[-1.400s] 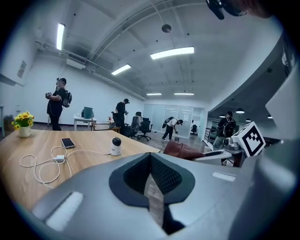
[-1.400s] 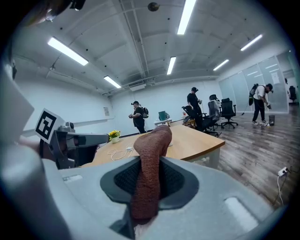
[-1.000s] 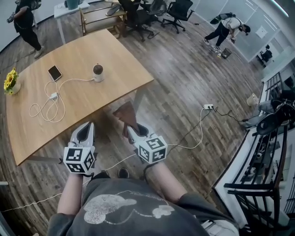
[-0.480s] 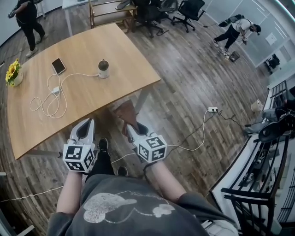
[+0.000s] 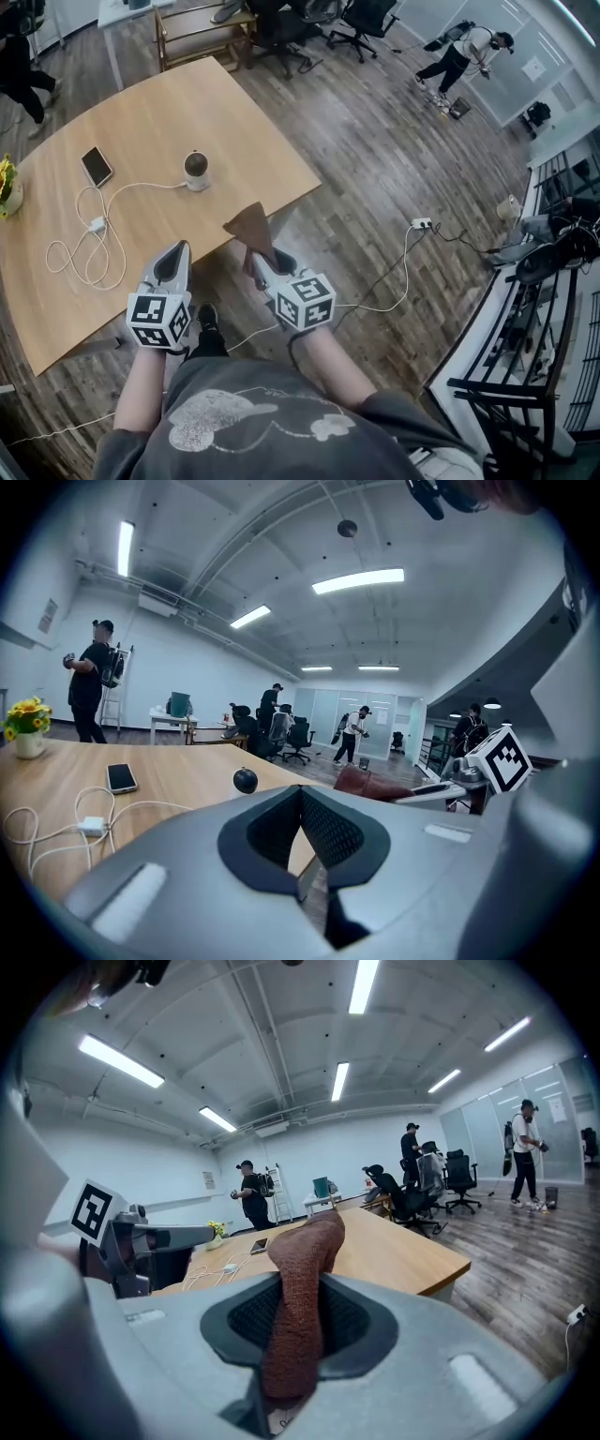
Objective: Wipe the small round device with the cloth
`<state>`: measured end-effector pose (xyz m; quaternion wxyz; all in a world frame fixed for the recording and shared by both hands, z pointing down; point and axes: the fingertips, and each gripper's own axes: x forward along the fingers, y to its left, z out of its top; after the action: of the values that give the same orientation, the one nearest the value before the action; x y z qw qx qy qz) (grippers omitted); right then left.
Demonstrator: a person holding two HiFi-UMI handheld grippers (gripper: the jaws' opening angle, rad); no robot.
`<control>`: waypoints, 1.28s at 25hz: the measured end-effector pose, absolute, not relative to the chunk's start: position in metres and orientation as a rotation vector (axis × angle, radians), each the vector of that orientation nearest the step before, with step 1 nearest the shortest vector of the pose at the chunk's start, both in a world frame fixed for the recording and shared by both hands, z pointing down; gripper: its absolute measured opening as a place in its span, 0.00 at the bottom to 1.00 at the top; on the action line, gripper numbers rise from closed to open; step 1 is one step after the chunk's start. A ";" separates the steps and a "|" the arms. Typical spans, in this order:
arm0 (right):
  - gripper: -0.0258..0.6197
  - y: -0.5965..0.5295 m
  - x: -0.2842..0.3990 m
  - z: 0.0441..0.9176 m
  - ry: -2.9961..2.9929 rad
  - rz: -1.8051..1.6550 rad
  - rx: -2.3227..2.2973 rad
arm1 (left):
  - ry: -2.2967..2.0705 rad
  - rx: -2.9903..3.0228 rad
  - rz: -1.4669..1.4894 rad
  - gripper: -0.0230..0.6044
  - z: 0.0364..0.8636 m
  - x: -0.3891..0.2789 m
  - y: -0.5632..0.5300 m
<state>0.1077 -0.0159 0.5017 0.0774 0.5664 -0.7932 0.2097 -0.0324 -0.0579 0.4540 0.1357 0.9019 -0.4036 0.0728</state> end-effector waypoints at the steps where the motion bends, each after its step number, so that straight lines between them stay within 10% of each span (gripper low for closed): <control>1: 0.16 -0.027 0.108 0.500 -2.373 0.626 1.705 | -1.161 2.616 0.209 0.07 0.453 -0.032 -0.068; 32: 0.16 -0.224 0.034 0.539 -2.262 0.643 1.455 | -1.083 2.560 0.212 0.07 0.481 -0.061 -0.224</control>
<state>0.0339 -0.2239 0.5395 0.1871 0.5169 -0.8035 0.2284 -0.0608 -0.2242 0.4812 0.1761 0.9040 -0.3823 0.0750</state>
